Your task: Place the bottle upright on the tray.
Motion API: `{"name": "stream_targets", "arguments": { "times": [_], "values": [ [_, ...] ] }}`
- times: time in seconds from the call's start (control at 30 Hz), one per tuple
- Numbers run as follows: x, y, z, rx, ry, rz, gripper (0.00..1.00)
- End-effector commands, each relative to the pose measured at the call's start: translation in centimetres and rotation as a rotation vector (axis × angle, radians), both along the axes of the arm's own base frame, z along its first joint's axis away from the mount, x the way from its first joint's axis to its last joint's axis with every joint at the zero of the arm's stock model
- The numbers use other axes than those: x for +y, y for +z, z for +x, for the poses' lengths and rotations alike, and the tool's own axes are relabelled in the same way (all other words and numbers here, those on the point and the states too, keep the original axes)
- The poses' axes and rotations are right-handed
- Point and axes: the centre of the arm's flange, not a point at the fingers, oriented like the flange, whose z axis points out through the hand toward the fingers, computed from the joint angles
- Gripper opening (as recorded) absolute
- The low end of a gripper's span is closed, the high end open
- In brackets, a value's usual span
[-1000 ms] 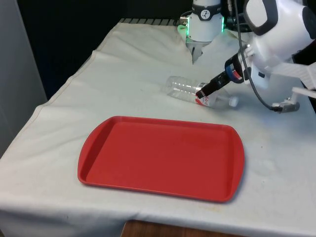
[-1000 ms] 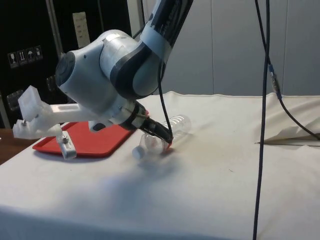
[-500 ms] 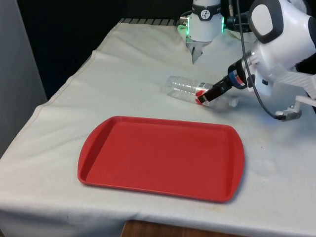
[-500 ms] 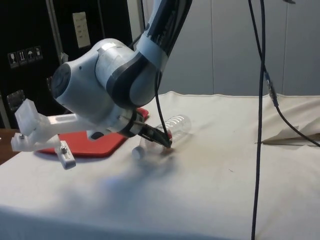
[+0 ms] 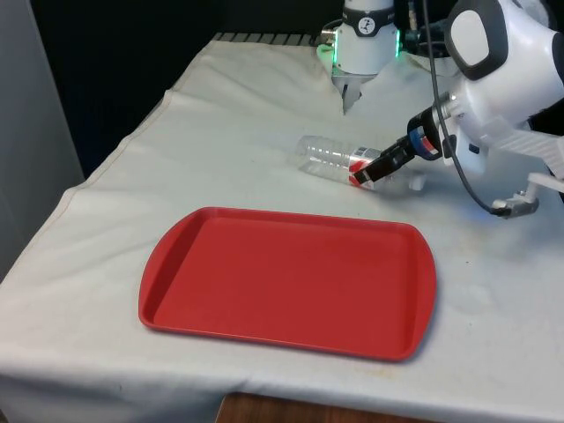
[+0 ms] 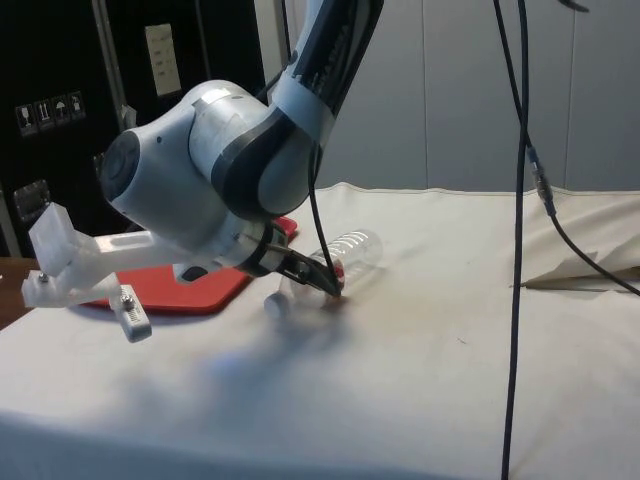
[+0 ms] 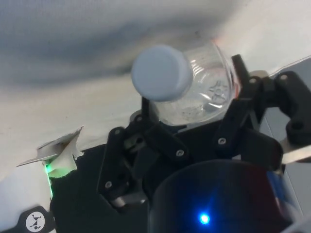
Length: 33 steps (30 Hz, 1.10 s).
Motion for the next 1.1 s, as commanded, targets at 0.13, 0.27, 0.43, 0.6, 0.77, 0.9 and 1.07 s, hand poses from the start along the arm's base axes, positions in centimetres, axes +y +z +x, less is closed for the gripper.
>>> {"name": "stream_targets", "arguments": {
  "times": [0.13,0.27,0.43,0.6,0.77,0.9,1.07],
  "values": [
    [0.0,0.0,0.0,-0.001,-0.001,-0.002,0.45],
    [0.0,0.0,0.0,0.0,0.0,-0.004,0.34],
    [0.0,0.3,0.0,0.002,-0.002,-0.009,0.2],
    [0.1,1.4,0.1,0.001,-0.004,-0.015,0.15],
    [0.1,2.9,0.2,0.0,-0.005,-0.022,0.14],
    [0.1,3.7,0.3,-0.001,-0.003,-0.023,0.14],
    [0.1,5.3,0.4,-0.005,-0.004,-0.031,0.14]
  ]
}}
